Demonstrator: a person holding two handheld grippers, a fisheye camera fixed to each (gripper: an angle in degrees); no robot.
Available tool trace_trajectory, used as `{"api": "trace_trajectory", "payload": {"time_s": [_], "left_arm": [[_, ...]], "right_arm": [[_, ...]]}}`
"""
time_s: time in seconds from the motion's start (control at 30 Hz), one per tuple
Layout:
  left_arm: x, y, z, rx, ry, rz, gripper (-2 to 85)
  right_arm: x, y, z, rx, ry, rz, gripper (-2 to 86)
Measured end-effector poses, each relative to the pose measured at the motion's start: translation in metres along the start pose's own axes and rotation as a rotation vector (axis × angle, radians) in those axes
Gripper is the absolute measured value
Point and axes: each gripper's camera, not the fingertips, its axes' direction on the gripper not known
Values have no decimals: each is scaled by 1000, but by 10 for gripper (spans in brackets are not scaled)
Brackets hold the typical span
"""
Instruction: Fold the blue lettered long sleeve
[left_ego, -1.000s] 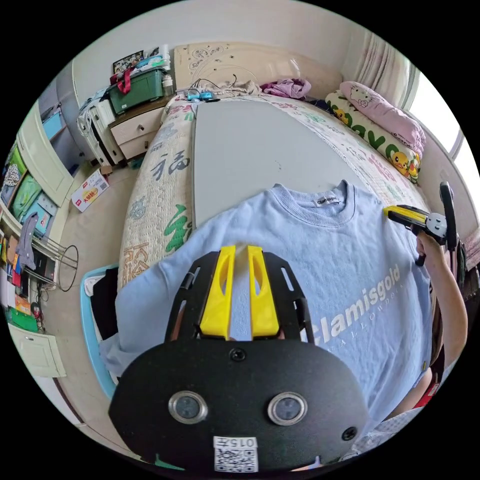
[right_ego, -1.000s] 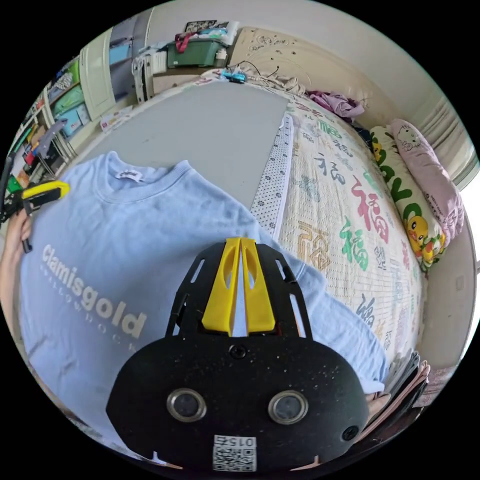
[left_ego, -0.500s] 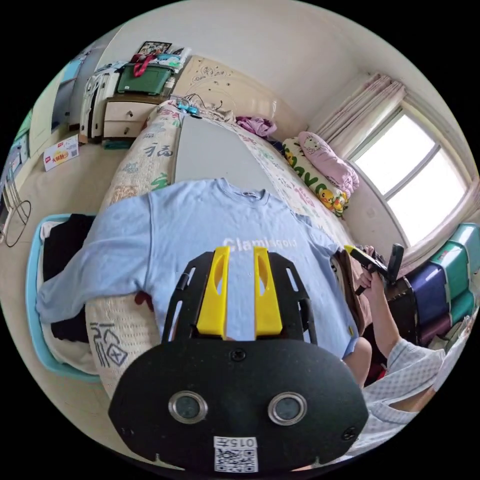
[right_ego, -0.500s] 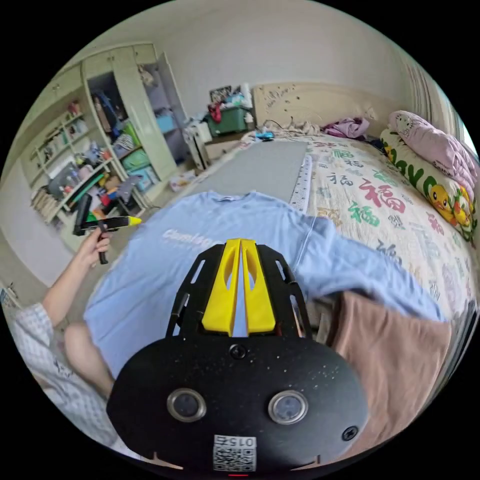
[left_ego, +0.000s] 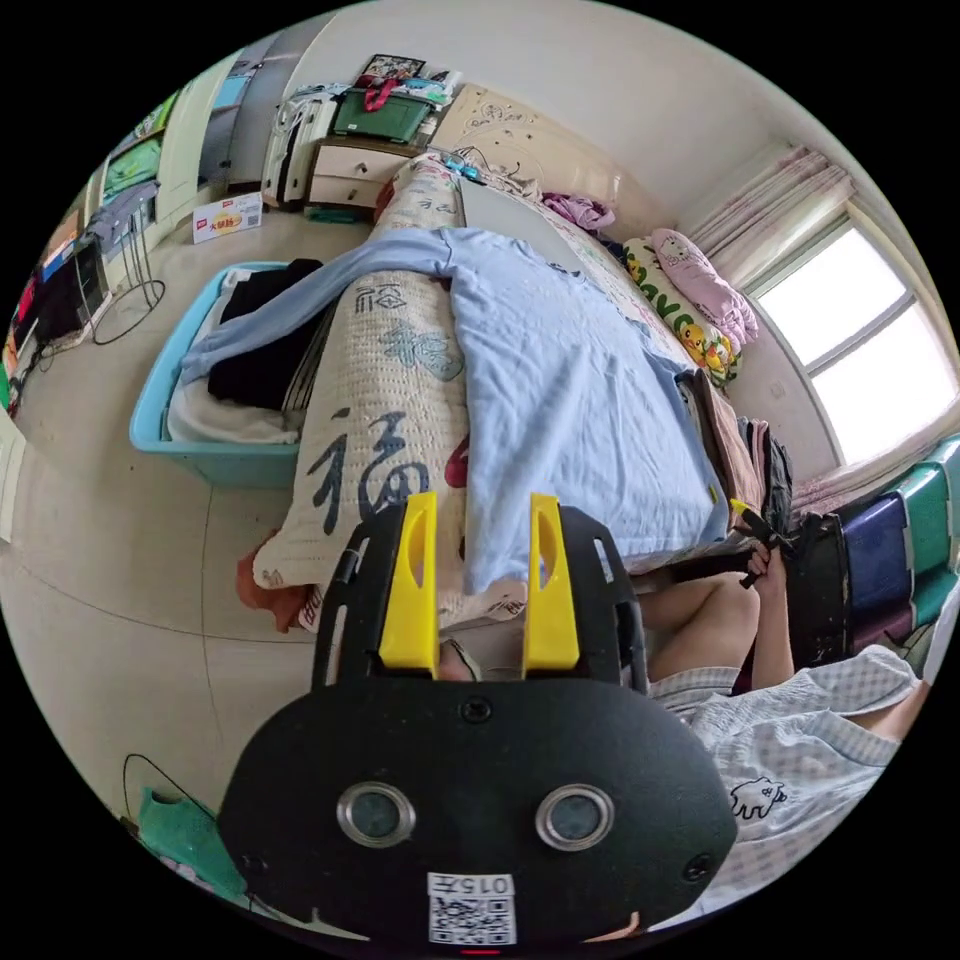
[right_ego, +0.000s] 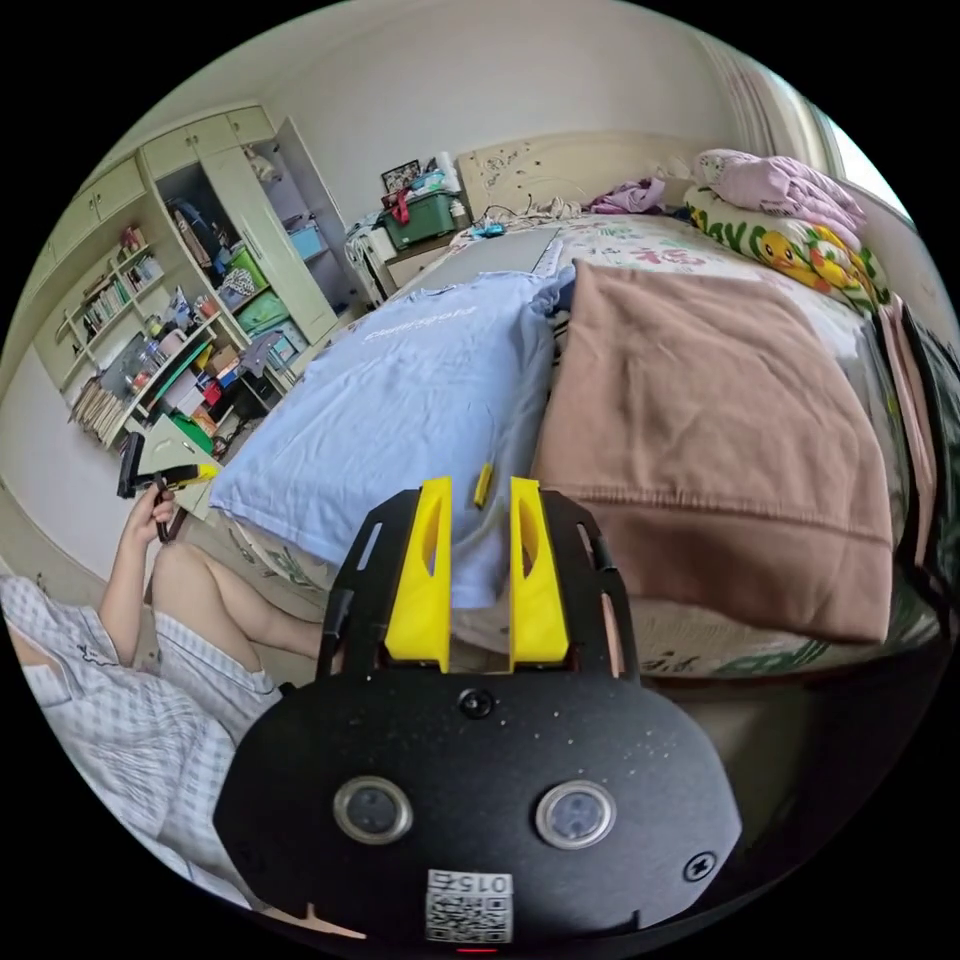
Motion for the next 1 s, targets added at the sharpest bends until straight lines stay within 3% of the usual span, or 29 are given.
{"api": "trace_trajectory", "payload": {"time_s": [0.13, 0.3, 0.53, 1.0], "left_arm": [[-16, 44, 1, 58, 106, -100, 124], [-17, 73, 9, 56, 84, -114, 104], [-19, 95, -3, 104, 55, -120, 48], [-25, 139, -39, 238, 24, -107, -4]], "right_arm": [[-22, 22, -16, -18, 5, 22, 109], [-36, 13, -13, -86, 155, 19, 98], [-12, -19, -59, -61, 129, 100, 16], [55, -26, -158, 76, 56, 300, 1]]}}
